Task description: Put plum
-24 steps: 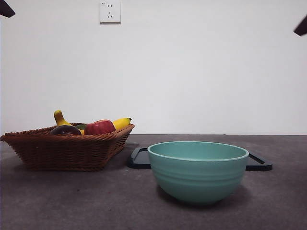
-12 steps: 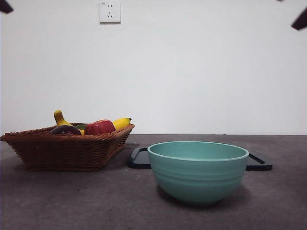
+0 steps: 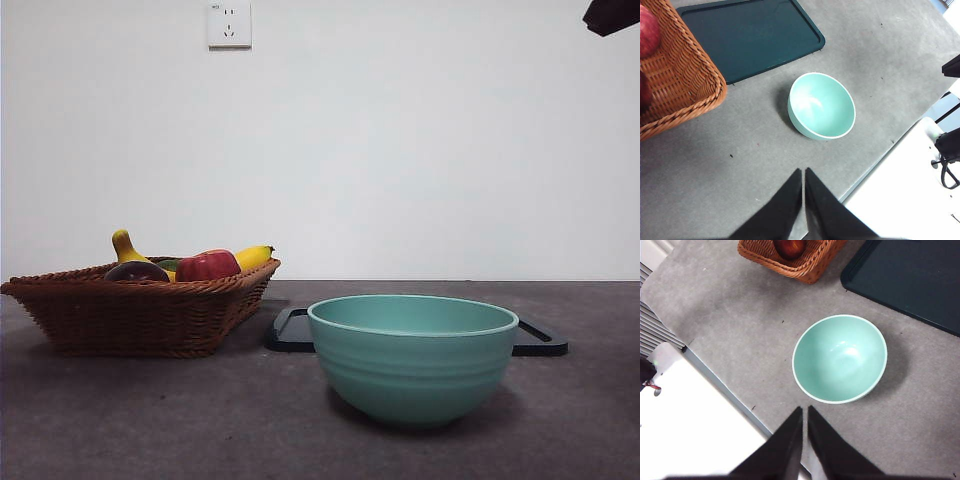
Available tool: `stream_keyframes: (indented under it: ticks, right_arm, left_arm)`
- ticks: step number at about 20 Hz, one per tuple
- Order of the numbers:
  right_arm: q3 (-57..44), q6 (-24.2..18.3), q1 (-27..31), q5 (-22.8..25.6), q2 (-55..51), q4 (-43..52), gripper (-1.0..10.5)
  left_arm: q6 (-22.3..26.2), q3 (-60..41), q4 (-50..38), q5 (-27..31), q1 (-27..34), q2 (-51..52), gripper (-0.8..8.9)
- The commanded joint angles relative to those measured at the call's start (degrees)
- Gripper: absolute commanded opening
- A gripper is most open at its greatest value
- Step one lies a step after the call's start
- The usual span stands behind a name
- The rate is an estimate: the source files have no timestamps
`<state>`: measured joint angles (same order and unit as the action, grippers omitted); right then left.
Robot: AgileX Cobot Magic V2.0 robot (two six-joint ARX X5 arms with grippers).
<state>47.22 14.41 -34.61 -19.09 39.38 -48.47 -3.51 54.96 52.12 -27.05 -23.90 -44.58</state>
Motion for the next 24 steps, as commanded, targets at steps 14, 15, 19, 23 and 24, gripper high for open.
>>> stream_keyframes:
  ticks: [14,15,19,23,24]
  right_arm:
    - [0.7,-0.1,-0.5,0.0,0.2,0.6,0.1]
    - [0.7,-0.1,-0.5,0.0,0.2,0.6,0.1]
    - [0.7,-0.1,-0.5,0.0,0.2,0.7,0.1]
    - [0.7,-0.1,-0.5,0.0,0.2,0.7,0.1]
    - [0.7,-0.1,-0.5,0.0,0.2,0.7,0.1]
  left_arm:
    - [9.8,0.7,-12.0,0.3,2.1,3.0,0.07]
    - [12.3,0.5,-17.2,0.7,3.8,4.6,0.07]
    - [15.1,-1.1,-31.8,6.9,13.1,12.3,0.07]
    - [15.3,-7.2,-40.5,20.3,19.5,18.8,0.07]
    - [15.3,-8.8,-41.8,22.3,20.1,19.8,0.07]
